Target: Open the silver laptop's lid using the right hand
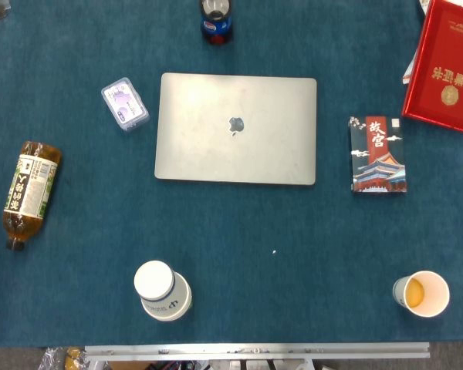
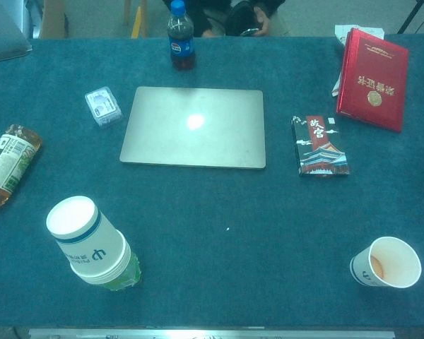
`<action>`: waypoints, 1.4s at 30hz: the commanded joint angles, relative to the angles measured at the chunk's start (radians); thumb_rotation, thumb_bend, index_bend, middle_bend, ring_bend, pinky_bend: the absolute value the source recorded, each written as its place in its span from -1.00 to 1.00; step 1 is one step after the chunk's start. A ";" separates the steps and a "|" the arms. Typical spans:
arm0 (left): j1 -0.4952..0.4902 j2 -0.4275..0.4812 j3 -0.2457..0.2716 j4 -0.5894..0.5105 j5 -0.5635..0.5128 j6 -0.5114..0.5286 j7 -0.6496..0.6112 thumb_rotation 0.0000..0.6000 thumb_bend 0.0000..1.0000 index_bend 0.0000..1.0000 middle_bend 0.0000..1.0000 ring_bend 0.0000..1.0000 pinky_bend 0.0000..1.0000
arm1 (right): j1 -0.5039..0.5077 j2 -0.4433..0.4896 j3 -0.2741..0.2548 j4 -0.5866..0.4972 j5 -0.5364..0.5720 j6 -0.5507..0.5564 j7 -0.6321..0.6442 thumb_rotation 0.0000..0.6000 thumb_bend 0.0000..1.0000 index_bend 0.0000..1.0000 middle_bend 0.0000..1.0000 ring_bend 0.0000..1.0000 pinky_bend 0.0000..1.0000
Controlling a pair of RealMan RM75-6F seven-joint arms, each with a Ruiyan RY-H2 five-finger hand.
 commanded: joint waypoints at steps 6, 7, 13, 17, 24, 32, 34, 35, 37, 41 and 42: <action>0.000 -0.001 0.003 0.005 0.002 -0.002 -0.005 1.00 -0.17 -0.60 -0.72 -0.89 -0.89 | 0.002 -0.002 -0.002 -0.005 0.000 -0.004 -0.007 1.00 -0.41 -0.83 -0.54 -0.87 -0.76; 0.000 0.000 0.003 0.005 0.002 -0.001 -0.005 1.00 -0.17 -0.60 -0.72 -0.89 -0.89 | 0.003 -0.002 -0.002 -0.006 -0.002 -0.005 -0.008 1.00 -0.41 -0.83 -0.54 -0.87 -0.76; 0.002 0.003 0.002 0.007 0.000 0.003 -0.012 1.00 -0.17 -0.60 -0.72 -0.89 -0.89 | 0.013 -0.006 -0.002 -0.013 -0.011 -0.016 -0.016 1.00 -0.41 -0.83 -0.54 -0.87 -0.76; 0.005 0.005 0.000 0.008 -0.004 0.007 -0.013 1.00 -0.17 -0.60 -0.72 -0.89 -0.89 | 0.023 -0.007 -0.002 -0.019 -0.016 -0.030 -0.023 1.00 -0.42 -0.83 -0.54 -0.87 -0.76; 0.005 0.007 -0.002 0.008 -0.006 0.009 -0.018 1.00 -0.17 -0.60 -0.72 -0.89 -0.89 | 0.070 -0.013 0.005 -0.046 -0.037 -0.088 -0.052 1.00 -0.62 -0.83 -0.54 -0.87 -0.76; 0.001 0.011 -0.004 0.000 -0.001 0.008 -0.009 1.00 -0.17 -0.60 -0.71 -0.89 -0.89 | 0.169 -0.049 0.033 -0.086 -0.026 -0.215 -0.110 1.00 -0.70 -0.83 -0.54 -0.87 -0.76; 0.000 0.012 -0.004 -0.002 -0.001 0.008 -0.008 1.00 -0.17 -0.60 -0.71 -0.89 -0.89 | 0.178 -0.054 0.037 -0.090 -0.018 -0.228 -0.119 1.00 -0.70 -0.83 -0.54 -0.87 -0.76; 0.001 0.012 -0.005 -0.003 -0.002 0.008 -0.007 1.00 -0.17 -0.60 -0.71 -0.89 -0.89 | 0.187 -0.057 0.040 -0.092 -0.014 -0.238 -0.125 1.00 -0.70 -0.83 -0.54 -0.87 -0.76; 0.000 0.015 -0.006 -0.006 -0.003 0.009 -0.007 1.00 -0.17 -0.60 -0.71 -0.89 -0.89 | 0.217 -0.076 0.053 -0.098 0.005 -0.275 -0.146 1.00 -0.69 -0.83 -0.54 -0.87 -0.76; -0.003 0.022 -0.009 -0.016 0.000 0.011 -0.007 1.00 -0.17 -0.60 -0.71 -0.89 -0.89 | 0.291 -0.142 0.089 -0.092 0.089 -0.362 -0.215 1.00 -0.69 -0.83 -0.54 -0.87 -0.76; -0.003 0.024 -0.009 -0.017 0.002 0.012 -0.007 1.00 -0.17 -0.60 -0.71 -0.89 -0.89 | 0.303 -0.153 0.094 -0.093 0.106 -0.375 -0.227 1.00 -0.69 -0.83 -0.54 -0.87 -0.76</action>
